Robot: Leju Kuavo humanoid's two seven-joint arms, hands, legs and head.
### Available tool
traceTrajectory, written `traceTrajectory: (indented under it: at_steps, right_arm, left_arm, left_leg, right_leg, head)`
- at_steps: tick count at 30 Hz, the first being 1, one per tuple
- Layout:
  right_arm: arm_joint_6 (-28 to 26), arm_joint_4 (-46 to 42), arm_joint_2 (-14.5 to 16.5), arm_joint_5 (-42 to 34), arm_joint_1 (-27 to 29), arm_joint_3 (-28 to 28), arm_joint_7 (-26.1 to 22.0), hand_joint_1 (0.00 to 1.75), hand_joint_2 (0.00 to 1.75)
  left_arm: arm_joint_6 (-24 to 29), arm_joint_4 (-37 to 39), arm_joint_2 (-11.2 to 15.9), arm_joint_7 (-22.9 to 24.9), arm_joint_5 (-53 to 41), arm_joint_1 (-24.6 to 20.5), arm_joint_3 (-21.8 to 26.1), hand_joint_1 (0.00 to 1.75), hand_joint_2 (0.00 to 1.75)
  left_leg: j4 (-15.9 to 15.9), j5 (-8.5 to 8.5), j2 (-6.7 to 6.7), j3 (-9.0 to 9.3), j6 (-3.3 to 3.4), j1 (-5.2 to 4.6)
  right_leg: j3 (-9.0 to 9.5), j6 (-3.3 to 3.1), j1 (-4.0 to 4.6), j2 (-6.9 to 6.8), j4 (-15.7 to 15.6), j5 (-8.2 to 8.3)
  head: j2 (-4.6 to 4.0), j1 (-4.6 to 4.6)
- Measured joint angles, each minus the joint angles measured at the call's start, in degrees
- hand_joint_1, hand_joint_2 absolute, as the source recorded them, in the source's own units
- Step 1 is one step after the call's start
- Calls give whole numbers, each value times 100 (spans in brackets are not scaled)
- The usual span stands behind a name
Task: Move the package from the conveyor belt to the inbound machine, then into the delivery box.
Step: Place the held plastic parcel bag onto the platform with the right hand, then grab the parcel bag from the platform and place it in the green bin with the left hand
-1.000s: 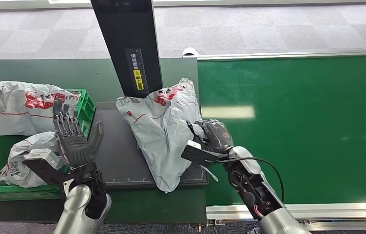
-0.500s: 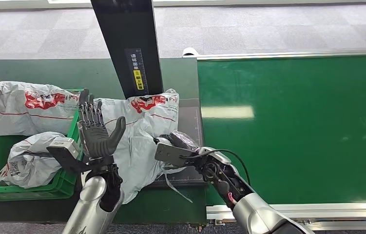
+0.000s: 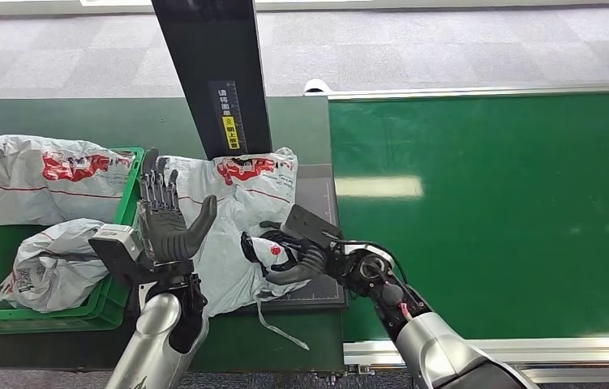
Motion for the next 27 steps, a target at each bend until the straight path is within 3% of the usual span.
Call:
traceTrajectory:
  at_steps: [4, 5, 8, 9, 10, 14, 18, 21, 27]
  right_arm:
    - [576, -78, -315, -485, 117, -280, -339, 0, 175]
    - [836, -155, -397, -699, 201, -334, -426, 0, 131]
    - [1444, -556, -643, -1343, 555, -451, -710, 0, 131]
    - [1505, -760, -731, -1482, 698, -471, -857, 0, 175]
    - [1515, -992, -824, -1593, 842, -488, -1010, 0, 175]
    - [1403, -2004, -1211, -2008, 1379, -522, -1166, 0, 0]
    - [1293, -2634, -1460, -2539, 1728, -552, -812, 0, 175]
    - [621, -2938, -1571, -2625, 1988, -582, -534, 0, 175]
    - [-1375, -3635, -1707, -1707, 2594, -790, -442, 0, 175]
  left_arm:
    - [-108, -57, 40, 52, -83, 100, 13, 0, 175]
    - [-144, -94, 53, 79, -119, 142, 19, 0, 175]
    - [-188, -191, 85, 182, -243, 260, 71, 0, 175]
    - [-218, -213, 97, 208, -273, 302, 93, 0, 175]
    - [-258, -234, 108, 225, -297, 346, 114, 0, 175]
    - [-413, -302, 137, 231, -384, 489, 172, 0, 175]
    - [-470, -316, 144, 257, -450, 535, 191, 0, 175]
    - [-576, -337, 164, 464, -597, 594, 202, 0, 175]
    - [-1093, -375, 232, 767, -963, 786, 242, 0, 175]
  left_leg:
    - [1, -1, 0, -2, 0, -1]
    - [2, -1, -2, -3, 1, -1]
    - [2, -3, -9, -9, 1, -1]
    - [1, -3, -9, -10, 1, 0]
    - [1, -3, -8, -11, 1, 0]
    - [0, -4, -7, -14, 1, 0]
    - [1, -4, -5, -13, 2, -1]
    - [1, -4, -7, -13, 1, -1]
    - [0, -6, -3, -18, 1, -1]
  right_leg:
    - [1, 0, -1, -1, 0, 0]
    - [0, 0, -1, -1, -1, 0]
    - [-4, 1, -1, -3, -1, -1]
    - [-6, 1, -1, -3, -1, -2]
    - [-7, 1, -1, -3, -1, -2]
    - [-10, 2, -1, -3, -1, -3]
    - [-8, 2, -1, -3, -1, -3]
    - [-8, 2, -1, -3, -2, -3]
    - [-14, 2, -1, -3, -1, -4]
  head:
    - [0, 2]
    - [0, 0]
    - [0, -1]
    - [0, 0]
    - [0, -1]
    - [0, -1]
    - [0, 0]
    - [0, -1]
    - [0, 0]
